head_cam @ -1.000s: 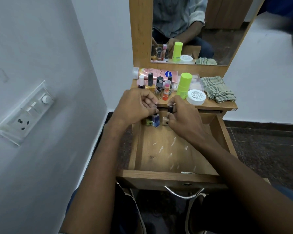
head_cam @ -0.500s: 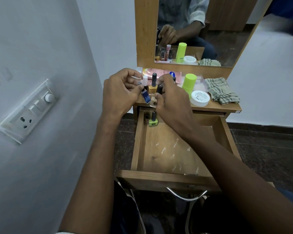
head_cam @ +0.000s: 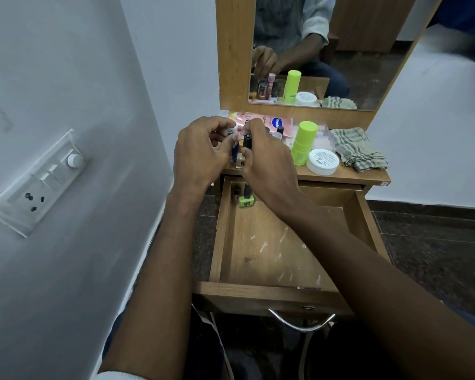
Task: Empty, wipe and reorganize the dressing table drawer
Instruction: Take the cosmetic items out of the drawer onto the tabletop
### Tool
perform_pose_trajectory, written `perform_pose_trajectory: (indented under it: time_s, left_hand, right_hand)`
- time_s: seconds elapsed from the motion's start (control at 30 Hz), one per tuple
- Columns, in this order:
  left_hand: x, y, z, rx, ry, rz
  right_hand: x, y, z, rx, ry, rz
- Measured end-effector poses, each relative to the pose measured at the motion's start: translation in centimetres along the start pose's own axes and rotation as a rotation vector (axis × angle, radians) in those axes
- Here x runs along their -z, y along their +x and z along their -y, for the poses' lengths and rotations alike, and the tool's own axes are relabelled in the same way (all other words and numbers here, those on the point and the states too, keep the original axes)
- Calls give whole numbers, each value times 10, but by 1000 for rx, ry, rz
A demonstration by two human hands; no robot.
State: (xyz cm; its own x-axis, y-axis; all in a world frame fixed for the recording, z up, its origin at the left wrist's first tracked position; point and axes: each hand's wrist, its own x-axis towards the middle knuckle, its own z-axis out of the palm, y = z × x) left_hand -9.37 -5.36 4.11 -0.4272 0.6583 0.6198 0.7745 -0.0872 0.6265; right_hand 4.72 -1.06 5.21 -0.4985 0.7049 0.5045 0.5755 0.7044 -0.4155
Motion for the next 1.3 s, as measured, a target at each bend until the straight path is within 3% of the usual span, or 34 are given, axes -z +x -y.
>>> perform_pose_trajectory:
  time_s: [0.37,0.73,0.9,1.3]
  left_hand:
    - [-4,-3,6,111,3,39]
    - [-4,-2,6,102,59,12]
    - [-2,-7,10,131,46,90]
    - [-2,-11,16,188,41,126]
  right_hand:
    - [-6,2,-1,53,-42,-62]
    - [-15,7,2,51,-69,-103]
    - [-19,5,1,52,-57,-113]
    - [-20,-12,-12,176,-43,-335]
